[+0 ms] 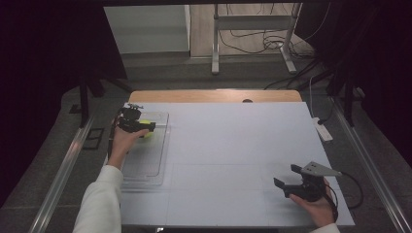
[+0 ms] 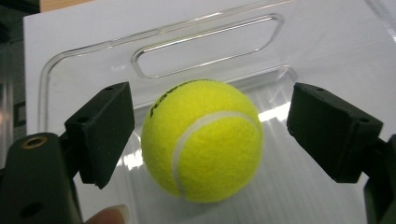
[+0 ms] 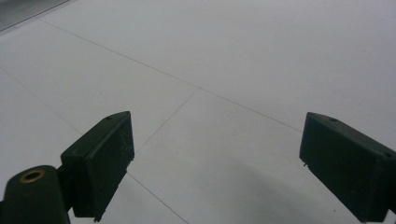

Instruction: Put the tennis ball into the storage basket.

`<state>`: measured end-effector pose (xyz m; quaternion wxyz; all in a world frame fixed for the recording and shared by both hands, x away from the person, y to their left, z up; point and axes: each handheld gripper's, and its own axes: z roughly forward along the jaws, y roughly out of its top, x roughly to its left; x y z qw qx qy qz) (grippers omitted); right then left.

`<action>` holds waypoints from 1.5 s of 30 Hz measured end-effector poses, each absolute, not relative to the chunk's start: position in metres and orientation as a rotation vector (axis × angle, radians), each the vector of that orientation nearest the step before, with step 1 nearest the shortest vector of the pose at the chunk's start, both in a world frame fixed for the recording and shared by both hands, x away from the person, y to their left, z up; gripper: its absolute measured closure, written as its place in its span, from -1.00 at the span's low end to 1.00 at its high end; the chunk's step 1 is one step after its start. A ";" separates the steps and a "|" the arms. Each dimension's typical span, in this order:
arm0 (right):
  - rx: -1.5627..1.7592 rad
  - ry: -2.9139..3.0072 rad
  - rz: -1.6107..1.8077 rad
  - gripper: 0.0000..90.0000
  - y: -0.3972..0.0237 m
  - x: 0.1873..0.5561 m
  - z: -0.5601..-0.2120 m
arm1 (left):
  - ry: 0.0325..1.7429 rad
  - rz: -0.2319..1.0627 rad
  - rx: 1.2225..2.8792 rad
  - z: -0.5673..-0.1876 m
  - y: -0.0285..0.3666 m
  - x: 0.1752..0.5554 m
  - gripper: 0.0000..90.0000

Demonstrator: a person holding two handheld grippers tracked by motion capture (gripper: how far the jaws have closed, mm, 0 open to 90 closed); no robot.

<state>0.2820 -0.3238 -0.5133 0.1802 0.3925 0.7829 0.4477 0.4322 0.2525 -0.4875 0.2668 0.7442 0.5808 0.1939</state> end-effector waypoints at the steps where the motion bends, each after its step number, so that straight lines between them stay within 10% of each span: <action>1: 1.109 2.212 1.265 -0.77 -0.324 0.282 -0.513 | 1.562 0.523 1.999 -0.486 0.252 0.431 -0.64; 45: 1.108 2.209 1.272 -0.77 -0.324 0.281 -0.513 | 1.188 0.441 1.891 -0.466 0.236 0.325 -0.61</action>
